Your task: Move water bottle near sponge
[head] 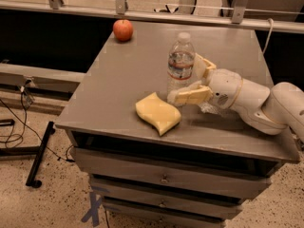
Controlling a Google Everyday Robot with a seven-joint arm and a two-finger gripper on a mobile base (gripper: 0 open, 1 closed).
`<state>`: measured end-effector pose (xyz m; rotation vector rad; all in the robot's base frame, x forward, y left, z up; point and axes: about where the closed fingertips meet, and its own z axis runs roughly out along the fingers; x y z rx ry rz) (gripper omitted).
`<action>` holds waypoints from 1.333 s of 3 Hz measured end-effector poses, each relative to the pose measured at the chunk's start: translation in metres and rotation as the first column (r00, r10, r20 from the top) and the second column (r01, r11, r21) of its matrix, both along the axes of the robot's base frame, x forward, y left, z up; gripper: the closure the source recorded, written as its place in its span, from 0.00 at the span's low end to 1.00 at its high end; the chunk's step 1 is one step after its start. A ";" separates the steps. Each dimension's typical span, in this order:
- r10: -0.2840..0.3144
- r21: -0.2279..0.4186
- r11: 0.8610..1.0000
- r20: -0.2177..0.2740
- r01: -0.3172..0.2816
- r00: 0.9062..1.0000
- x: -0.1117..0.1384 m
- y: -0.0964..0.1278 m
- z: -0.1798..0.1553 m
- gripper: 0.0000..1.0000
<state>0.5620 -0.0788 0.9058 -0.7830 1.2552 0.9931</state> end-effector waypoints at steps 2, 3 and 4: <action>-0.035 -0.090 0.995 0.036 0.038 0.999 0.006 -0.028 0.013 0.00; -0.054 -0.254 0.964 0.082 0.073 0.995 0.018 -0.069 0.041 0.00; -0.071 -0.362 0.926 0.117 0.109 0.991 0.031 -0.112 0.064 0.00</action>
Offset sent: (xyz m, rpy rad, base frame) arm 0.0195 -0.0869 0.0362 -0.2569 -0.0932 -0.1123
